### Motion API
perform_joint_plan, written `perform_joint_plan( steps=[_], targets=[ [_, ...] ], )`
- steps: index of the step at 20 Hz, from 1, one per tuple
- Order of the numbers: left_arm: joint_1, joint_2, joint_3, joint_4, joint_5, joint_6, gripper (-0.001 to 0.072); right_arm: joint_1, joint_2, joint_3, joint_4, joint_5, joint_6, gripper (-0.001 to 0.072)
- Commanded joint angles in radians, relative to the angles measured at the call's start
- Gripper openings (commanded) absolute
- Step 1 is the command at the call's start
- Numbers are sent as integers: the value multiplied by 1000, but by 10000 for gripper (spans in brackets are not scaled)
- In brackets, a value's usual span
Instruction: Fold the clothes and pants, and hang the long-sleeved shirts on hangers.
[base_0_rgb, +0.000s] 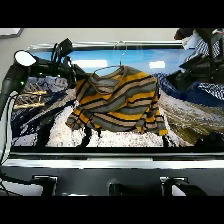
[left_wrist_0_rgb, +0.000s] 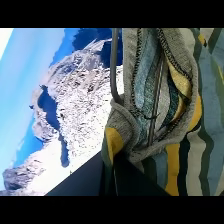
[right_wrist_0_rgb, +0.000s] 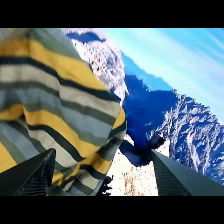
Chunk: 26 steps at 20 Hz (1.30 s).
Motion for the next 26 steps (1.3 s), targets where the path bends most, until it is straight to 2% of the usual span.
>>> perform_joint_plan(
  steps=[1,3,4,8,10,17,19,22,24,26],
  targets=[
    [-3,37,0,17,-9,4,13,1,-64,0,34,31,-122,688],
    [-8,45,0,16,-21,4,13,1,-104,0,22,89,-217,685],
    [-14,45,0,17,-27,4,13,1,-121,0,27,98,-232,685],
    [-42,43,0,17,-27,3,13,1,-145,0,186,29,-321,665],
    [-50,43,0,17,-27,3,14,1,-153,0,240,-14,-323,665],
    [-52,43,0,16,-27,3,14,1,-224,0,250,47,-365,663],
    [-52,43,0,16,-27,3,14,1,-240,0,225,74,-365,545],
    [-52,43,0,16,-27,3,15,1,-255,0,202,76,-365,523],
    [-52,43,0,16,-27,3,14,0,-256,0,137,77,-364,456],
    [-52,43,0,16,-27,3,14,0,-257,0,100,68,-364,456]
  ],
)
